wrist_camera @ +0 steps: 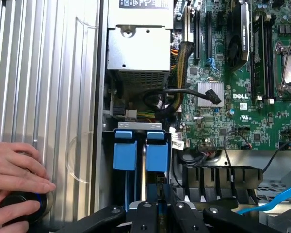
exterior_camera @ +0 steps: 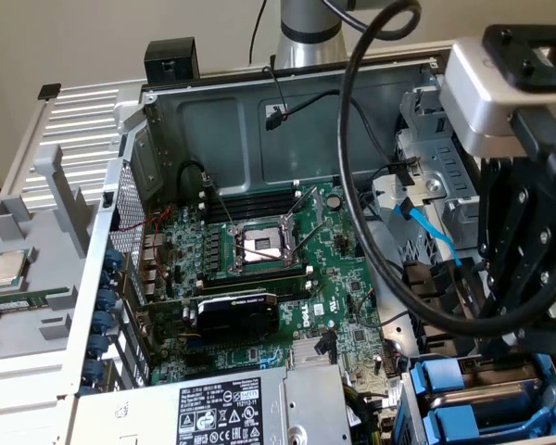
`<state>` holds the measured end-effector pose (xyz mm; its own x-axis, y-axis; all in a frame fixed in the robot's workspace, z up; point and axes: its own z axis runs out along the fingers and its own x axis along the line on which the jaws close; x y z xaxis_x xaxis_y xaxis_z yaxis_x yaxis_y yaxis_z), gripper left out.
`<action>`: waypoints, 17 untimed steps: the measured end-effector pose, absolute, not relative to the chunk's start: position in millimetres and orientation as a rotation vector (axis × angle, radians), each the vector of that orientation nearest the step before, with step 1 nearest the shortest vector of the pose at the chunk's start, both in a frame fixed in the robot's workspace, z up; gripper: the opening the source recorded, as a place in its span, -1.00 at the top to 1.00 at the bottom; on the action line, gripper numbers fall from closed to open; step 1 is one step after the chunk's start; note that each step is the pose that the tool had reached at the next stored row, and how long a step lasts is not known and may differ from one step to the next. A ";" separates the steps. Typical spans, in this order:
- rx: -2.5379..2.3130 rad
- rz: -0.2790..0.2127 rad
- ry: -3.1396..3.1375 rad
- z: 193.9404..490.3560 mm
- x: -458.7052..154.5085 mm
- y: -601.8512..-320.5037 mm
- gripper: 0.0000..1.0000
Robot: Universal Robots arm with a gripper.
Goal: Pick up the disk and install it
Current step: 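Insert the second disk wire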
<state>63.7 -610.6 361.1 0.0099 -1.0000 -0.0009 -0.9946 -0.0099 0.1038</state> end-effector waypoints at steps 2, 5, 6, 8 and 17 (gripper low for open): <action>2.178 -0.112 -2.157 360.8 63.8 -609.7 0.67; 2.175 -0.105 -2.154 361.0 63.8 -606.1 0.67; 2.175 -0.105 -2.154 360.8 63.7 -606.2 0.67; 2.175 -0.106 -2.155 360.7 63.7 -607.2 0.67; 2.175 -0.106 -2.154 358.6 64.1 -608.7 0.67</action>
<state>64.1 -608.7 358.6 0.0100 -0.9999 0.0061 -0.9945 -0.0093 0.1040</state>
